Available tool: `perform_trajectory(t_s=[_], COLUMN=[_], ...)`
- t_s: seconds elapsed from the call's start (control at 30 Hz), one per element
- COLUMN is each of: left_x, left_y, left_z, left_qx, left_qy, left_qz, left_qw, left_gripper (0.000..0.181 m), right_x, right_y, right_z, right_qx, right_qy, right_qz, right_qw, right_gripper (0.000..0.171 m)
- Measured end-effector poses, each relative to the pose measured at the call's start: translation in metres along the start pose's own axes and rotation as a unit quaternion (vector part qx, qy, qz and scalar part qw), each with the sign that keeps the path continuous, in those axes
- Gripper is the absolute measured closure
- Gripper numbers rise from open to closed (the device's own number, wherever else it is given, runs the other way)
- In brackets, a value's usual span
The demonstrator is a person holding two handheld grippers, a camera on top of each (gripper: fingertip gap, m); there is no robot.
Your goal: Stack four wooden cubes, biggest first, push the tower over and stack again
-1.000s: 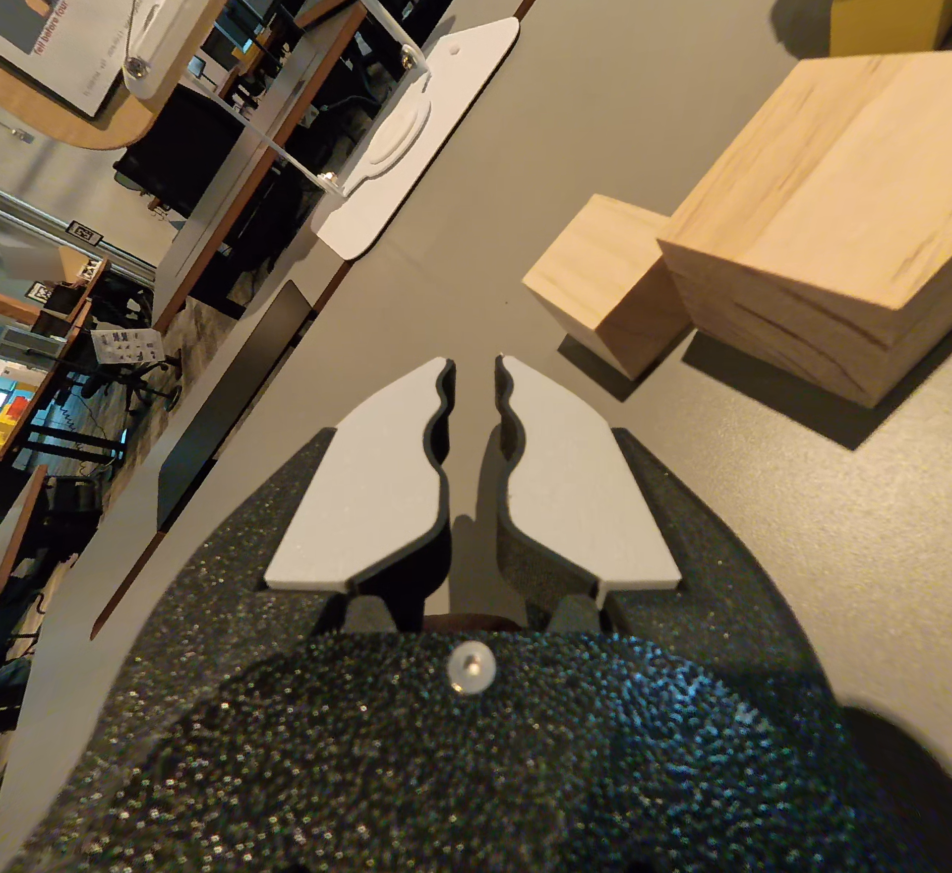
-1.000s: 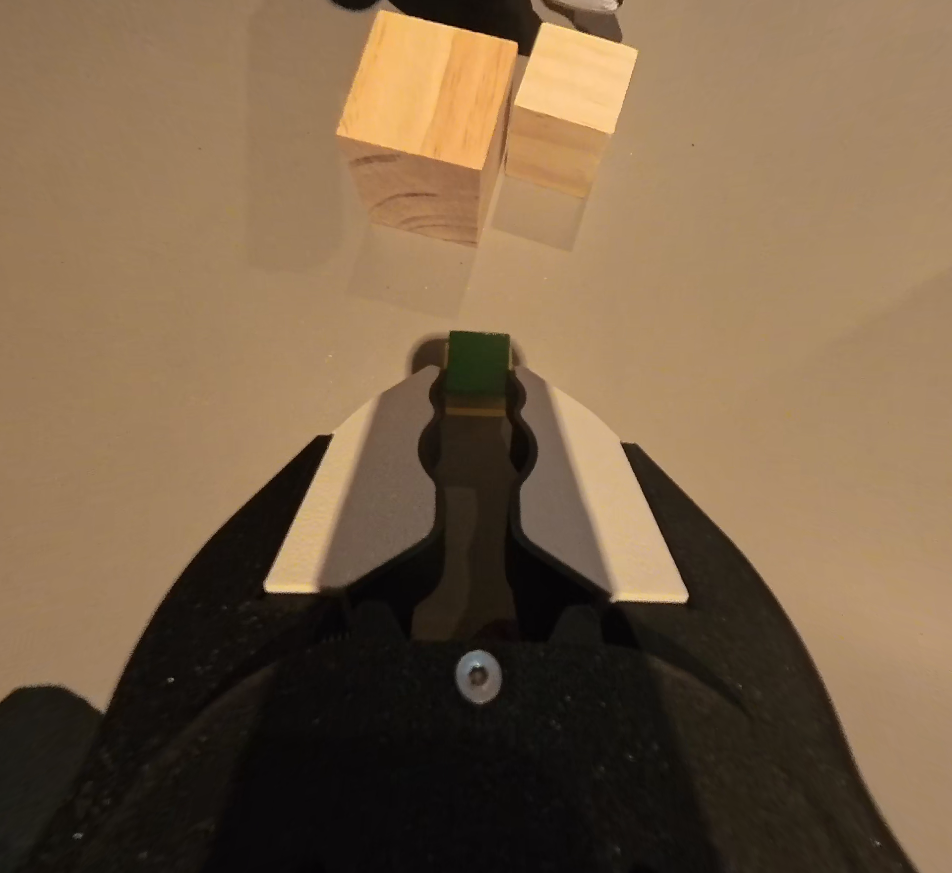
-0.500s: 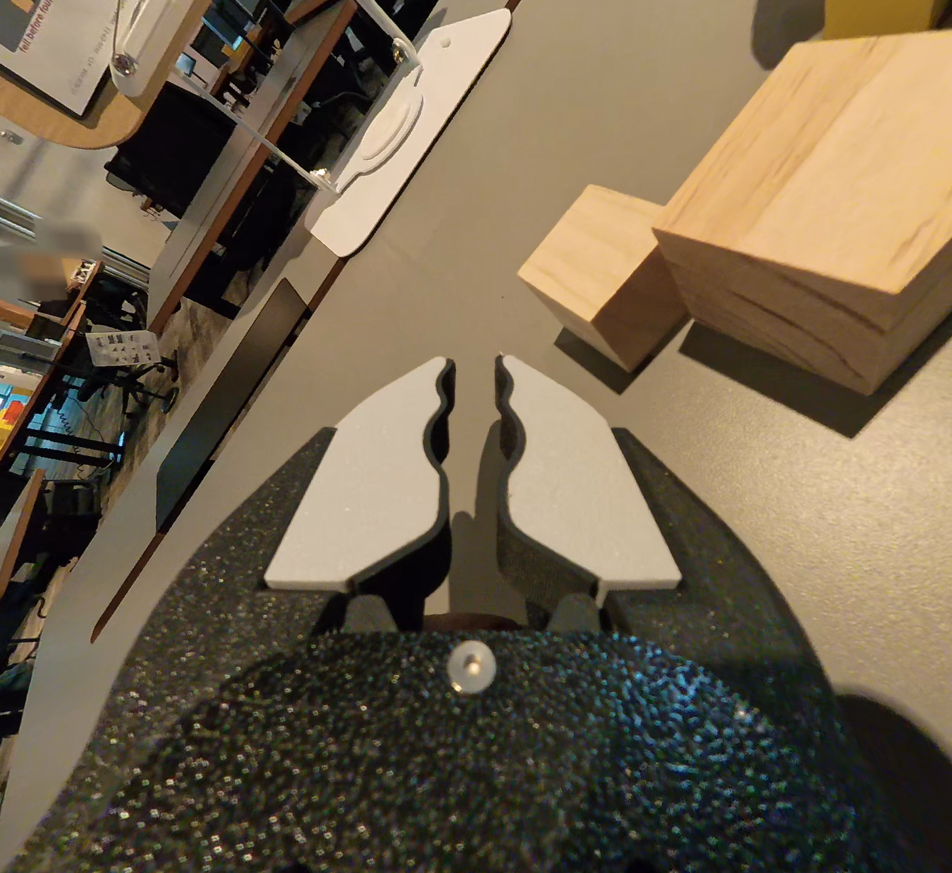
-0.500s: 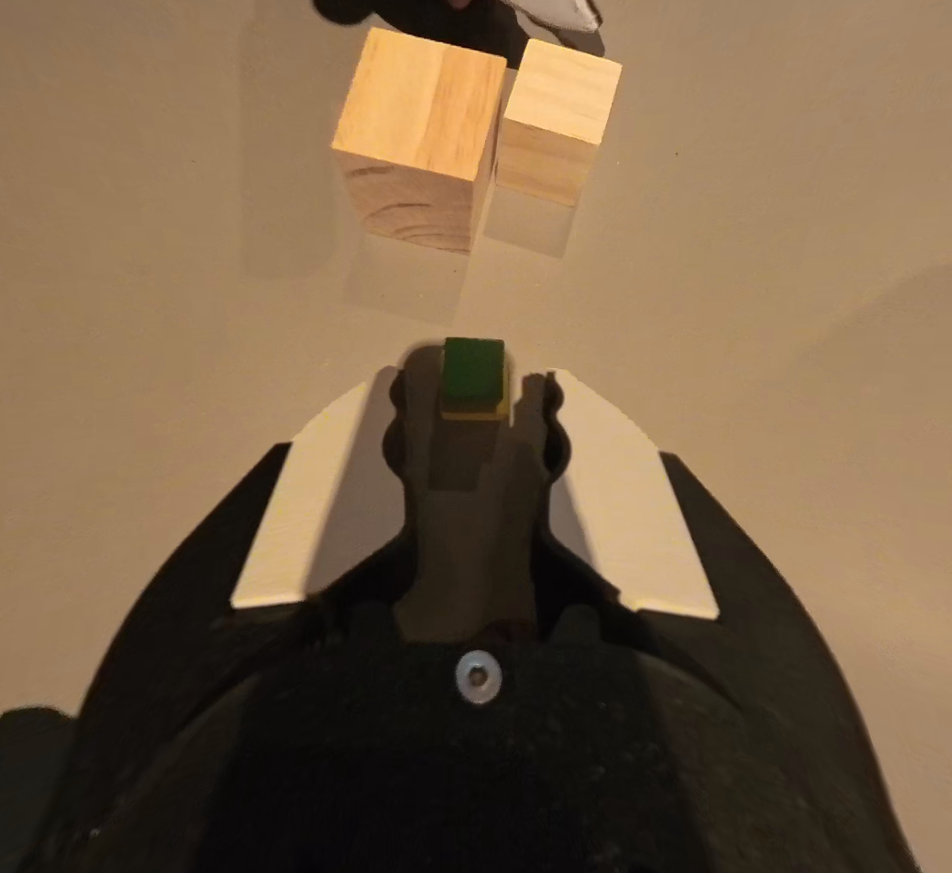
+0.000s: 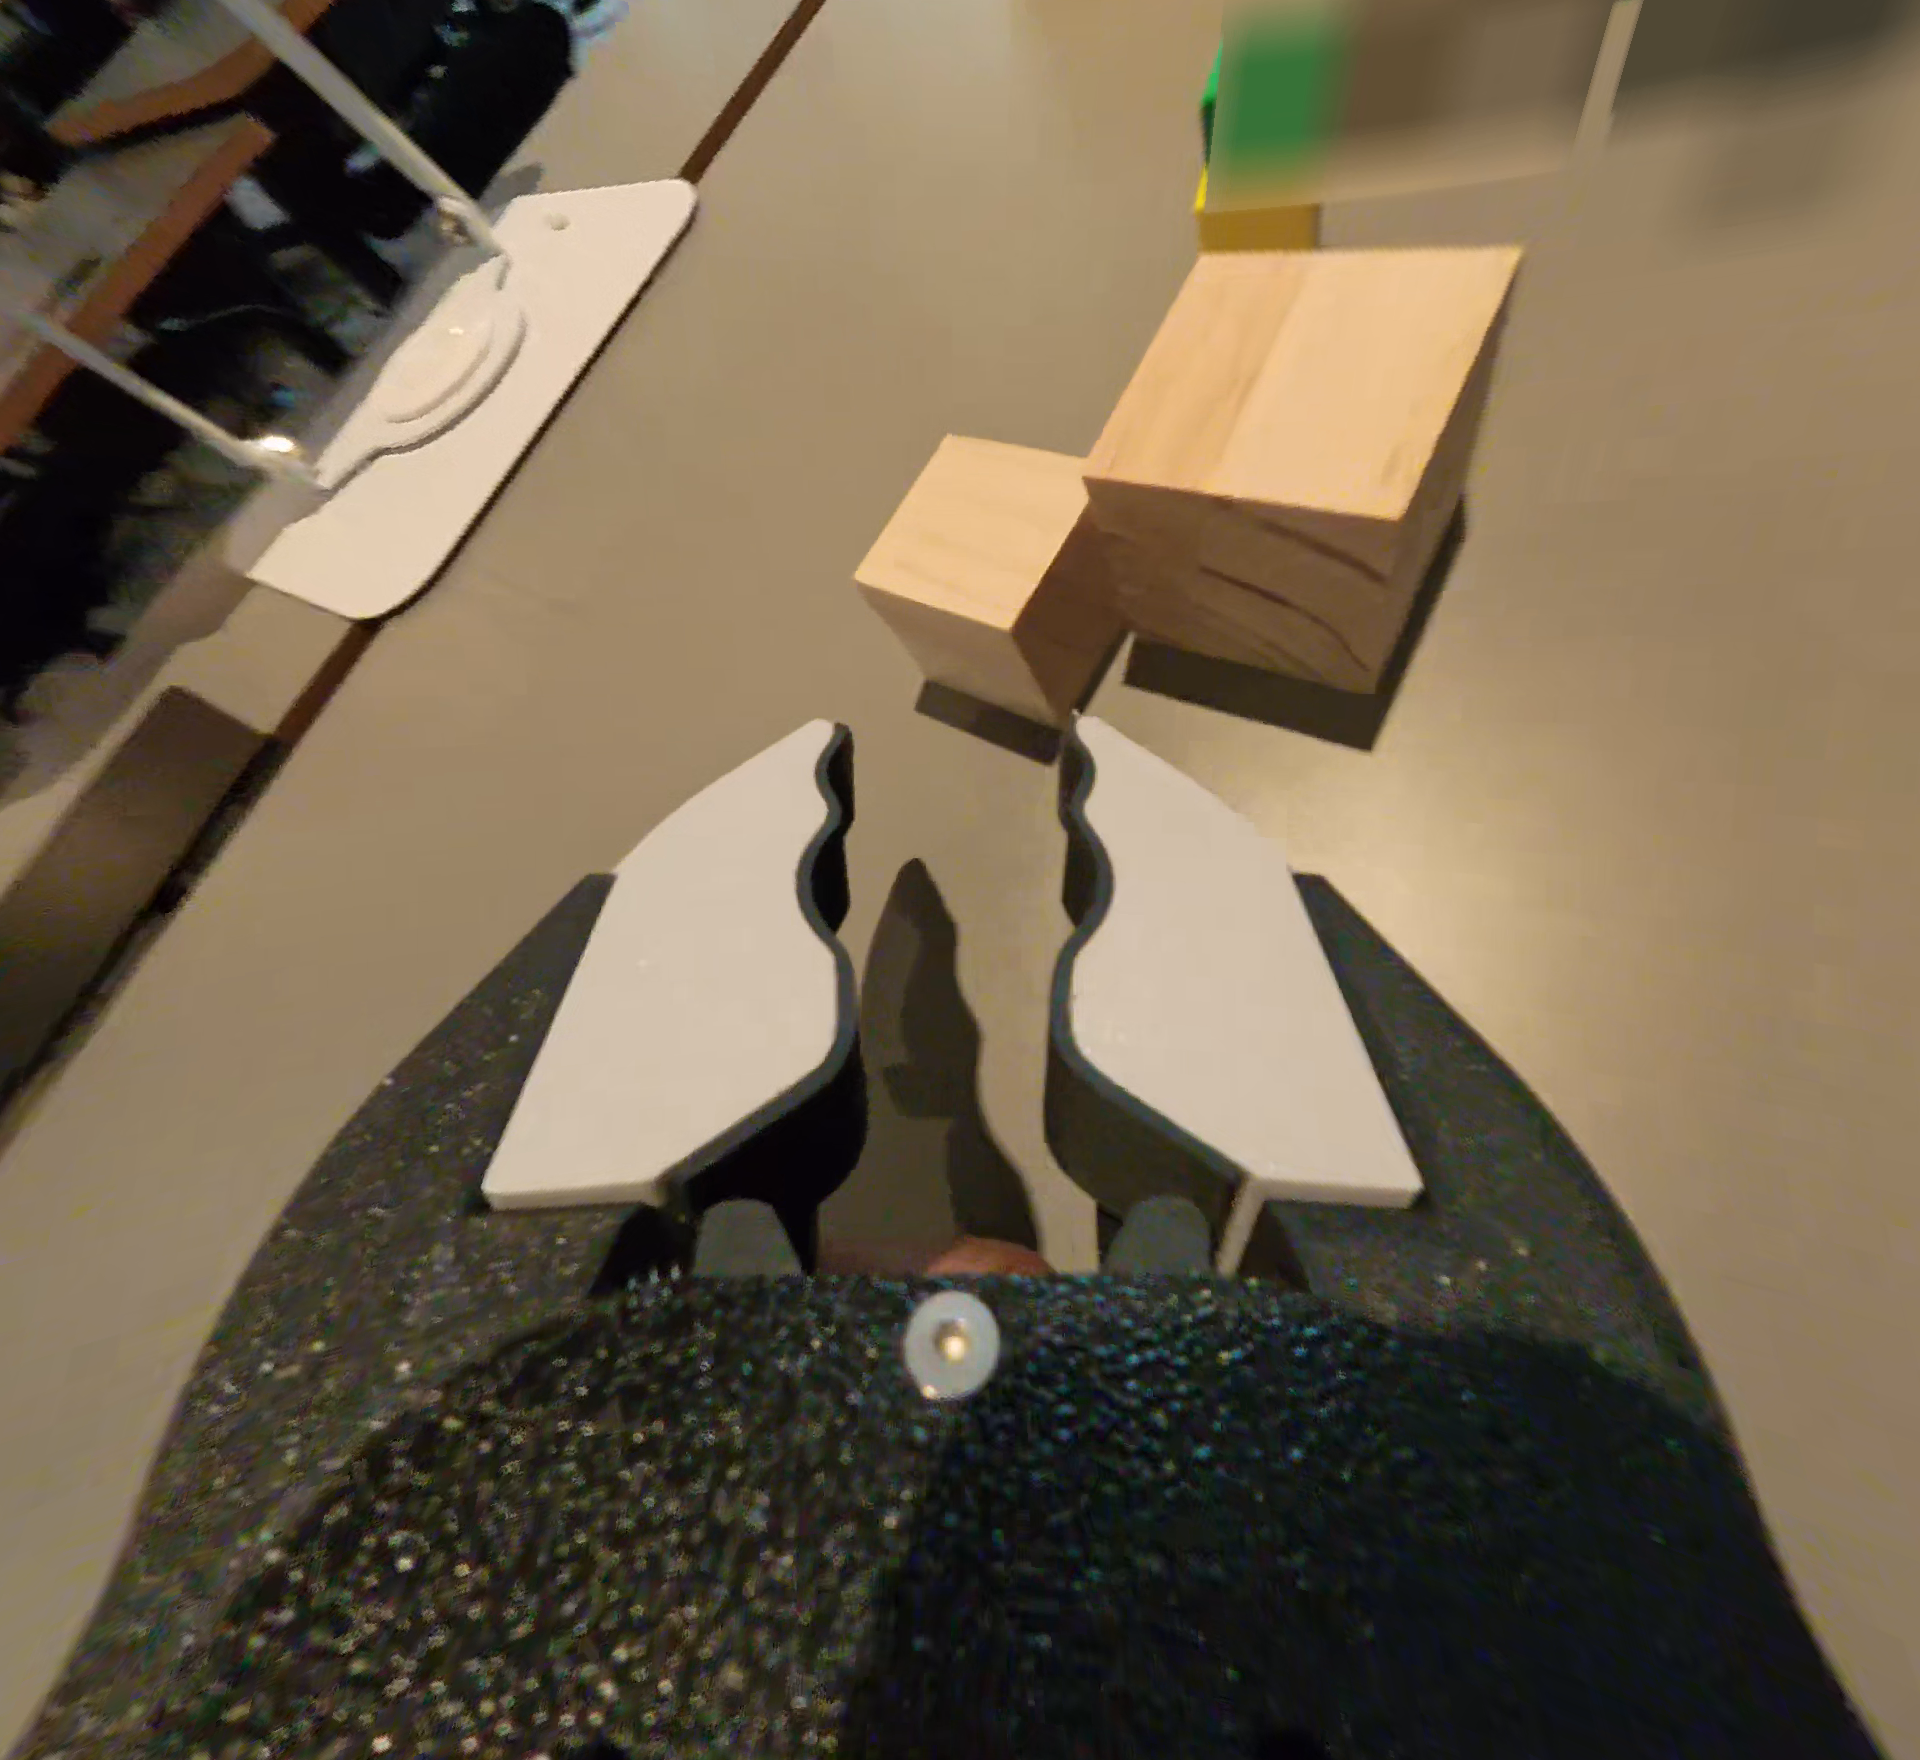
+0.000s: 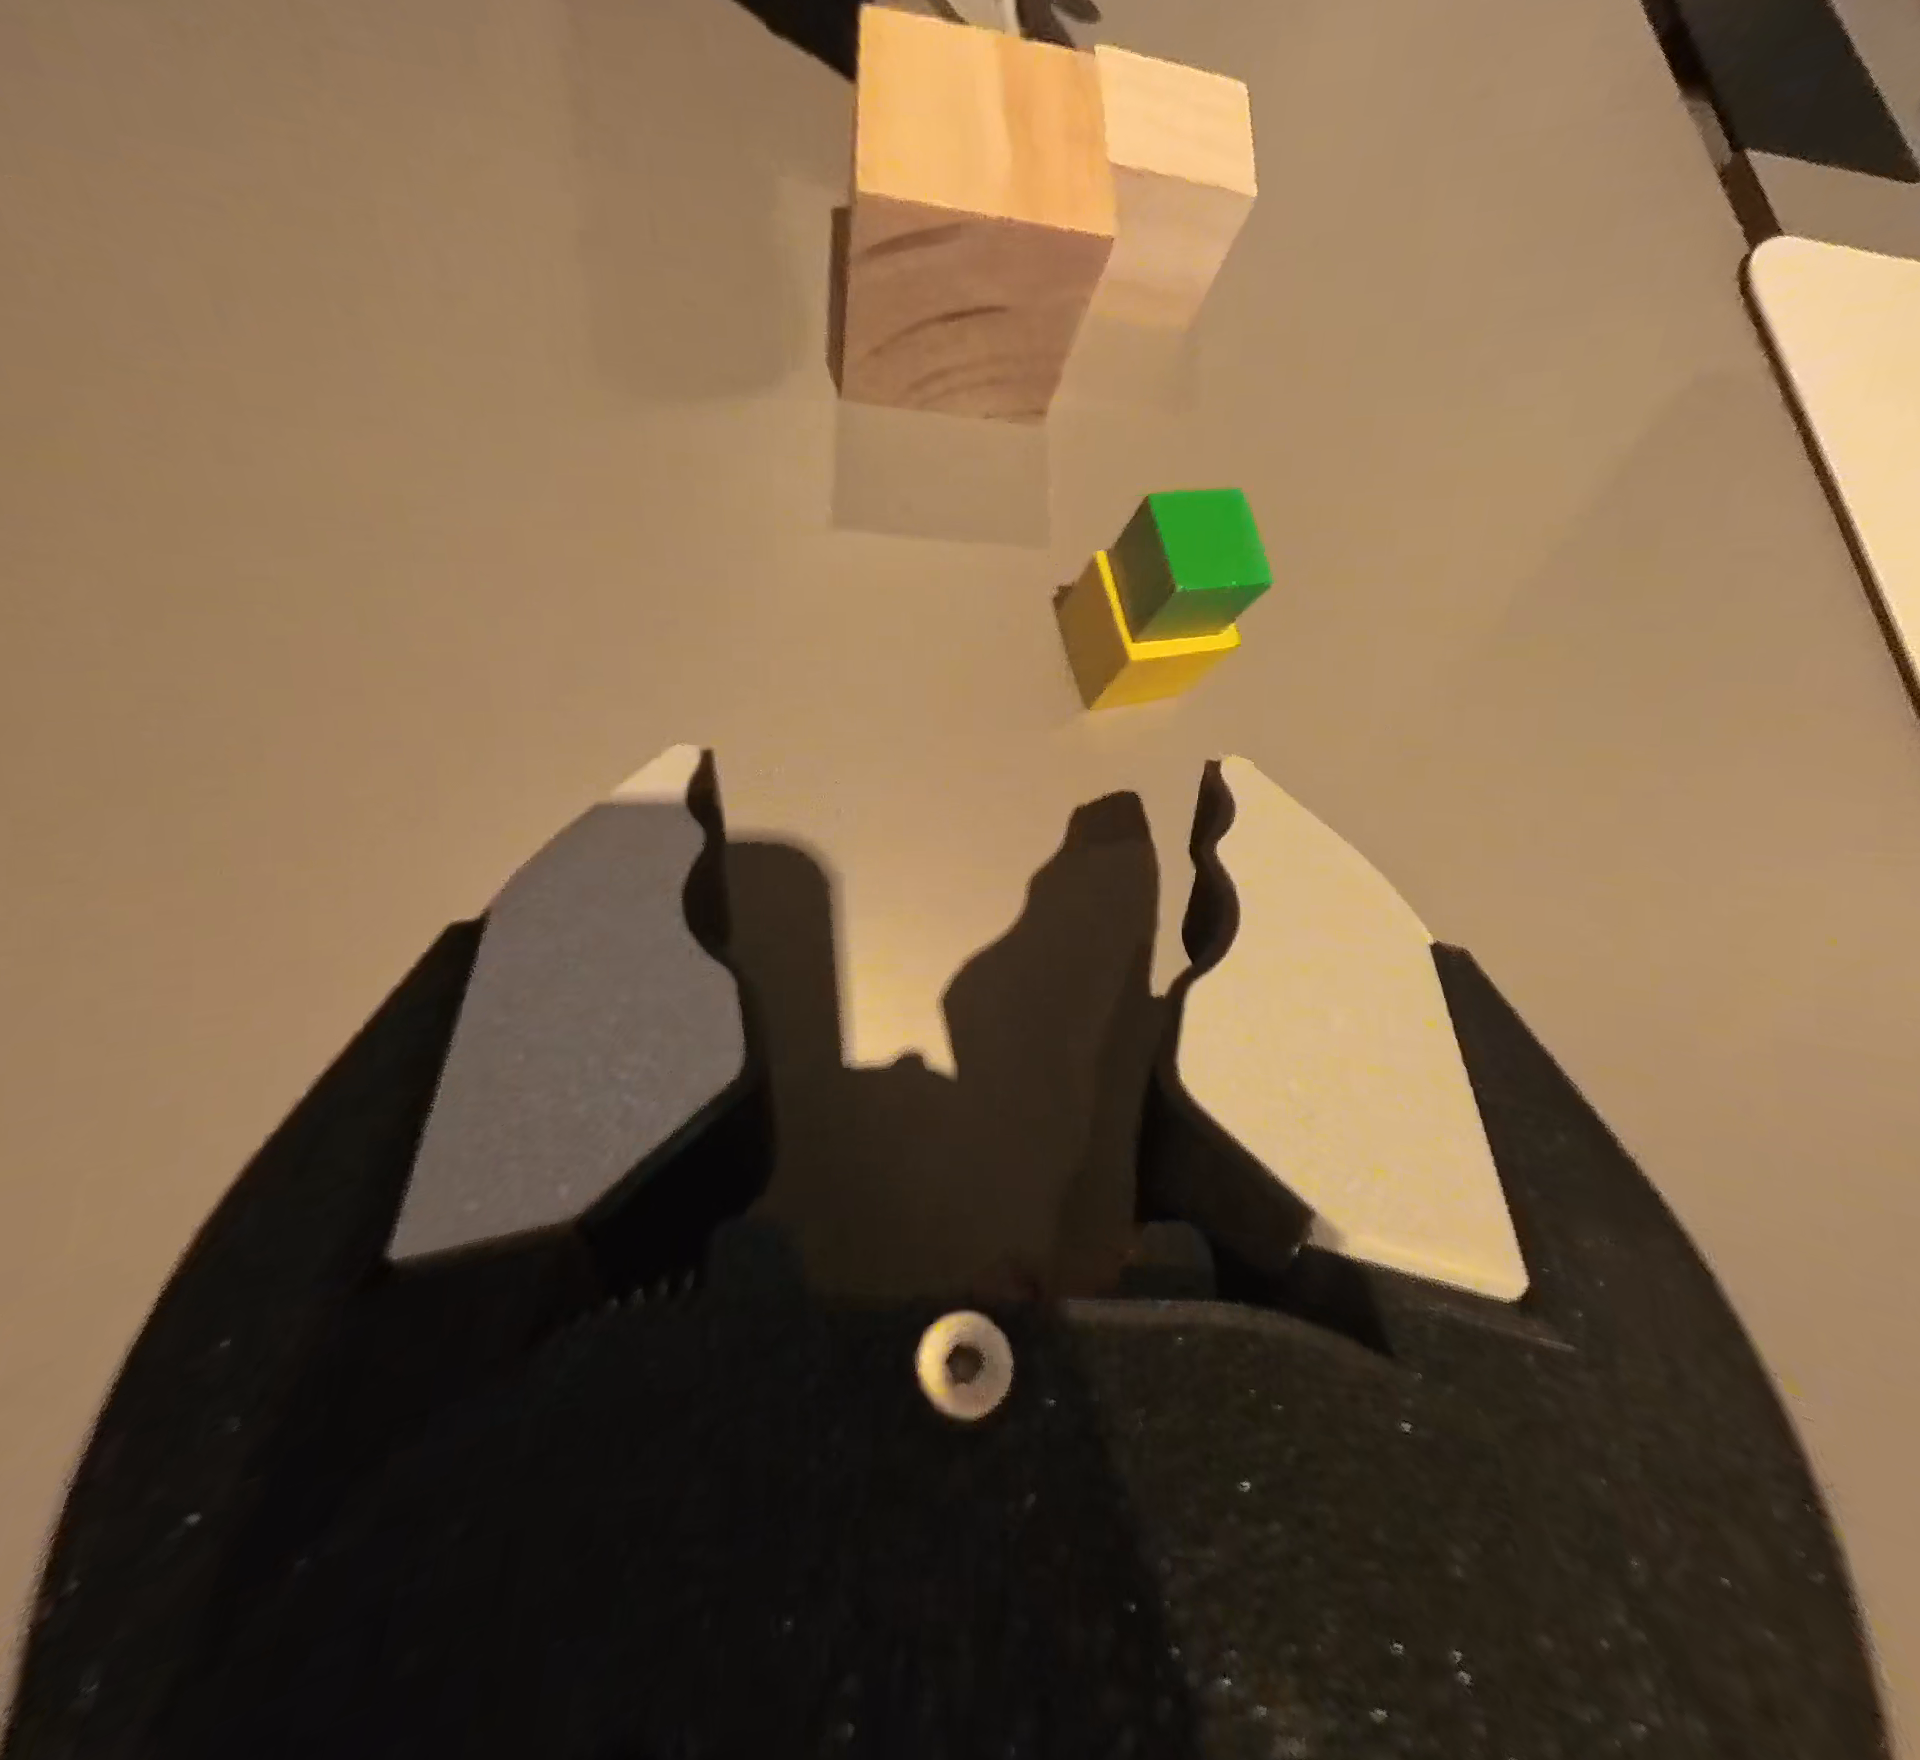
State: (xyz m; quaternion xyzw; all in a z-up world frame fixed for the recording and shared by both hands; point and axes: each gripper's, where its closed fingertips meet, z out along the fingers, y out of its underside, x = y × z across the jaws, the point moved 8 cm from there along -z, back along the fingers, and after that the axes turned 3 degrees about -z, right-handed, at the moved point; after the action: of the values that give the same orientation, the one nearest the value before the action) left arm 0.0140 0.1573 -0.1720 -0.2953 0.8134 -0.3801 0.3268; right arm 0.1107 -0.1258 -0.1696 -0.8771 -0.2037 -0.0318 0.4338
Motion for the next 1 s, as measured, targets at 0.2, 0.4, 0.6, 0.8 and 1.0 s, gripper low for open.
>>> perform_trajectory(t_s=[0.2,0.4,0.6,0.8,1.0], left_x=[-0.019,-0.031,-0.035,-0.035,-0.044], left_y=[0.0,-0.006,-0.006,-0.009,-0.013], left_z=[0.007,0.018,0.035,0.044,0.053], left_qx=[0.002,0.032,0.002,-0.011,-0.019], left_qy=[0.102,0.142,0.152,0.152,0.173], left_qz=[-0.07,-0.05,-0.003,0.039,0.057], left_qw=[0.992,0.988,0.988,0.988,0.983], left_gripper=[0.131,0.132,0.131,0.126,0.113], right_x=[-0.006,-0.004,-0.004,-0.006,-0.004], right_y=[0.004,0.006,0.007,0.008,0.009], right_z=[0.002,0.002,0.002,0.004,0.003], right_qx=[0.0,-0.001,-0.003,-0.015,-0.013], right_qy=[0.034,0.031,0.023,0.017,0.014], right_qz=[0.0,0.01,0.014,0.01,0.02], right_qw=[0.999,0.999,1.0,1.0,1.0], right_gripper=[0.087,0.09,0.093,0.094,0.096])
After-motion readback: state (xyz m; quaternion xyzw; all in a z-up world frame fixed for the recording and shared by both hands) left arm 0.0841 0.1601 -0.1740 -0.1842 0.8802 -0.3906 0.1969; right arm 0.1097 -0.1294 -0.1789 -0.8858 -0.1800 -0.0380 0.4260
